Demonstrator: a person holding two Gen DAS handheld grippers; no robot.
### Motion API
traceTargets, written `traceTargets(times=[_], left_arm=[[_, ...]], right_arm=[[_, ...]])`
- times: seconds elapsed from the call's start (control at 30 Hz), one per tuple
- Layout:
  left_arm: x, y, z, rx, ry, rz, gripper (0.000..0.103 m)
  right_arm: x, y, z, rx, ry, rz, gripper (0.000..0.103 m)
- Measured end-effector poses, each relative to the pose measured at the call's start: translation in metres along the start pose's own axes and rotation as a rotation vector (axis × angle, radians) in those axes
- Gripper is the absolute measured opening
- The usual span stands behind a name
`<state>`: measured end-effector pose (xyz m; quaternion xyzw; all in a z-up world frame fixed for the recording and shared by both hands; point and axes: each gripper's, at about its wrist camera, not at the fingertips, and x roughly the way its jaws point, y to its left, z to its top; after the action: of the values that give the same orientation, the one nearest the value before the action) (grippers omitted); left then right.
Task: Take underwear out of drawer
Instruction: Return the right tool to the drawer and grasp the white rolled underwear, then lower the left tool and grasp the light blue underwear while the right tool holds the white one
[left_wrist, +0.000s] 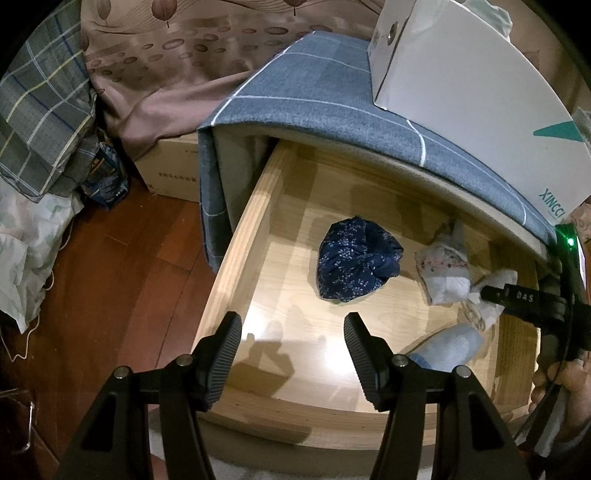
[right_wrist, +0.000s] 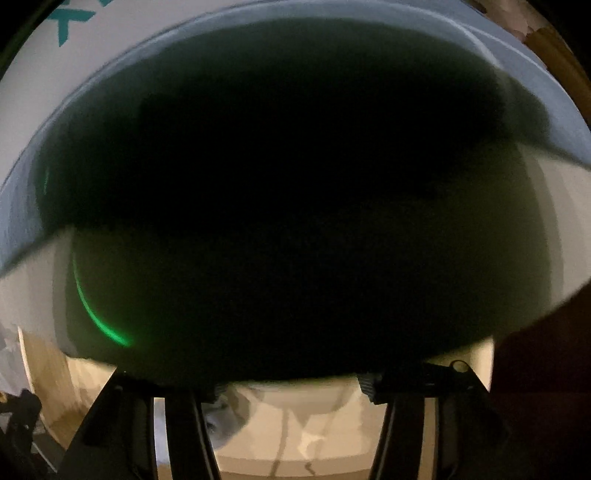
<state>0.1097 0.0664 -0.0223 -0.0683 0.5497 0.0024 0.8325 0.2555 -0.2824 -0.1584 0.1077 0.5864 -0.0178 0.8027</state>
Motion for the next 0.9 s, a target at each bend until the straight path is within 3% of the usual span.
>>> traceTargets(times=[0.9], left_arm=[[0.005, -0.010, -0.003, 0.057, 0.018, 0.044, 0.059]], right_arm=[[0.002, 0.008, -0.042, -0.219, 0.170, -0.117, 0.050]])
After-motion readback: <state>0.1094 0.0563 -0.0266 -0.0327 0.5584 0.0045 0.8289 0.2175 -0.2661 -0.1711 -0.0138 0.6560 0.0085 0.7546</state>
